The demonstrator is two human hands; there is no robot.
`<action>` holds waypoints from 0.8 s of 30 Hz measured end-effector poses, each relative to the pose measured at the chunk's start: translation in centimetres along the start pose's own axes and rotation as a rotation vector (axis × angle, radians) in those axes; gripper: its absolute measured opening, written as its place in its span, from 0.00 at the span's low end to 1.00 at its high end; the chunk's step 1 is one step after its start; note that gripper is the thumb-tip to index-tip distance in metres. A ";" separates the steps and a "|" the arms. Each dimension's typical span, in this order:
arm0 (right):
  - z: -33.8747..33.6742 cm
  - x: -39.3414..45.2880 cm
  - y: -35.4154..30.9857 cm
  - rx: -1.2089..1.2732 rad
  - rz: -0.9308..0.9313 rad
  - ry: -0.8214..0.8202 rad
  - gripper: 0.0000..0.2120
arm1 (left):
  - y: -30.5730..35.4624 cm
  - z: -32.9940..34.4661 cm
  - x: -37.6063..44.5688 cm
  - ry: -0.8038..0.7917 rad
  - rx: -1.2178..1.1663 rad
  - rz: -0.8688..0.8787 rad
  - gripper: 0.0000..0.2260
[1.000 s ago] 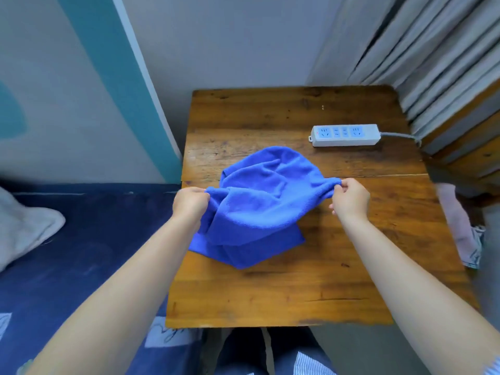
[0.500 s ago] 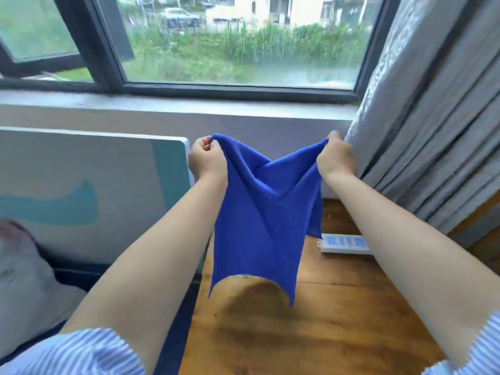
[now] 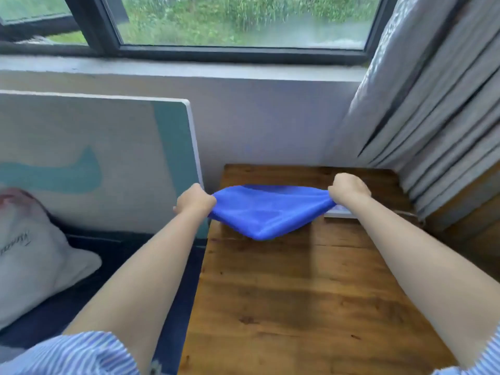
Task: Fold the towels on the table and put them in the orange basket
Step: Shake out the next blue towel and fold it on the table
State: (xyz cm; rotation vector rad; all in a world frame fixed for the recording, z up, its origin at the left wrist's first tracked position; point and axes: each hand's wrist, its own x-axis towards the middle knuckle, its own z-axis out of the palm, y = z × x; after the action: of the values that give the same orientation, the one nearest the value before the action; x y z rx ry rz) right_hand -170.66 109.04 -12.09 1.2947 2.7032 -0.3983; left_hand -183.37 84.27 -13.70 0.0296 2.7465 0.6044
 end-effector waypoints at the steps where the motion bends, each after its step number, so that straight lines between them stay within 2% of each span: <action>1: 1.9 -0.9 0.9 -0.044 -0.004 -0.052 0.12 | -1.2 1.5 -0.6 -0.071 0.127 0.022 0.13; 5: 8.4 -4.4 4.0 -0.159 -0.021 -0.253 0.13 | -4.9 6.4 -2.7 -0.340 0.529 0.116 0.14; 8: 12.0 -6.7 5.9 -0.222 -0.069 -0.401 0.13 | -7.1 9.2 -3.9 -0.480 0.656 0.140 0.11; 10: 13.6 -7.5 6.9 -0.244 -0.112 -0.438 0.14 | -8.3 10.4 -4.5 -0.488 0.691 0.161 0.05; 12: 14.5 -7.9 7.5 -0.195 -0.130 -0.395 0.13 | -9.1 11.3 -4.5 -0.434 0.668 0.193 0.07; 14: 14.9 -8.0 7.9 -0.063 -0.129 -0.251 0.11 | -9.6 11.9 -4.4 -0.329 0.585 0.231 0.10; 17: 15.9 -9.1 9.0 0.055 -0.150 -0.077 0.10 | -10.8 12.6 -5.0 -0.197 0.501 0.272 0.05; 19: 17.4 -10.7 10.1 -0.012 -0.173 -0.121 0.11 | -12.2 13.5 -5.7 -0.245 0.590 0.271 0.07; 24: 21.2 -14.5 13.2 -0.244 -0.169 -0.405 0.11 | -15.5 16.0 -7.6 -0.496 0.791 0.216 0.10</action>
State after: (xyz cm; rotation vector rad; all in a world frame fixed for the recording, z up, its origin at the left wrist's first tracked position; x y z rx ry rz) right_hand -151.46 100.05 -31.72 0.8214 2.4292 -0.2954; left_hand -170.27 75.99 -31.42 0.5763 2.3204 -0.4243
